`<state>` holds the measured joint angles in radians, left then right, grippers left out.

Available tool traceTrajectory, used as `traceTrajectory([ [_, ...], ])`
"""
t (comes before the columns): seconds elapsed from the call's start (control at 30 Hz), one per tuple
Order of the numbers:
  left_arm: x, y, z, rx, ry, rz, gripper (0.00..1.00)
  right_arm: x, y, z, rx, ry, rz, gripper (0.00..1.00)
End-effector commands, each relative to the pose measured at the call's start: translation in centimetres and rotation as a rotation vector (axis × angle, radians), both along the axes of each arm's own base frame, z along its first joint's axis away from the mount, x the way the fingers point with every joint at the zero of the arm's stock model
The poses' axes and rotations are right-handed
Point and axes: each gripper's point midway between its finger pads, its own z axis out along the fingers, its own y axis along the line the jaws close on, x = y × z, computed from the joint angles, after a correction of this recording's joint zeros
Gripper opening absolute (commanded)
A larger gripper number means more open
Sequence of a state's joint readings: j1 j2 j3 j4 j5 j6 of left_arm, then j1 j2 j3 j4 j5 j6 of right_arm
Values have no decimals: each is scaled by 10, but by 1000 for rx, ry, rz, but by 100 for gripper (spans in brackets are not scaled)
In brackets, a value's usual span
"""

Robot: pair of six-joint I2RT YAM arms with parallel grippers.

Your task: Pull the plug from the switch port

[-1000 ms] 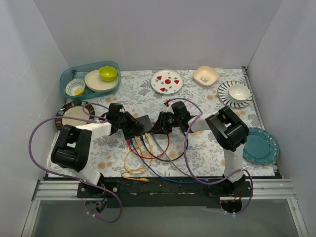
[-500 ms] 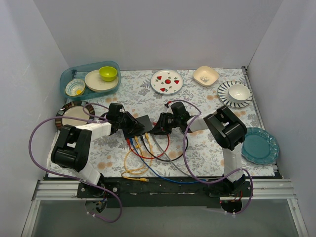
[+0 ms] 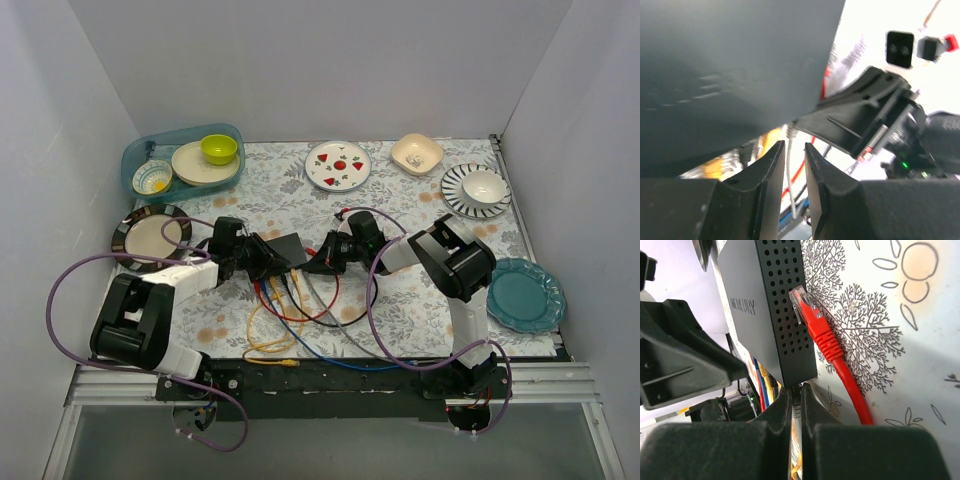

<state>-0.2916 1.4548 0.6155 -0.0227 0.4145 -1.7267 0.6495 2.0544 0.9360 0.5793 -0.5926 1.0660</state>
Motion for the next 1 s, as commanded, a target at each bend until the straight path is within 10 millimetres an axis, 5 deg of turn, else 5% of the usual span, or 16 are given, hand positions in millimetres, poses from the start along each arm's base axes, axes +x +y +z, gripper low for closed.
traceTrajectory([
  [0.0, -4, -16, 21, -103, -48, -62, 23, -14, -7, -13, -44, 17, 33, 1],
  [0.23, -12, -29, -9, -105, 60, -122, 23, -18, -15, -24, -121, -13, 87, 1],
  [0.5, -14, -22, -42, -38, 157, -66, 22, -24, -23, -27, -166, -37, 137, 1],
  [0.97, 2, -18, -49, 9, 171, -4, 22, -60, -34, -17, -112, -5, 246, 1],
])
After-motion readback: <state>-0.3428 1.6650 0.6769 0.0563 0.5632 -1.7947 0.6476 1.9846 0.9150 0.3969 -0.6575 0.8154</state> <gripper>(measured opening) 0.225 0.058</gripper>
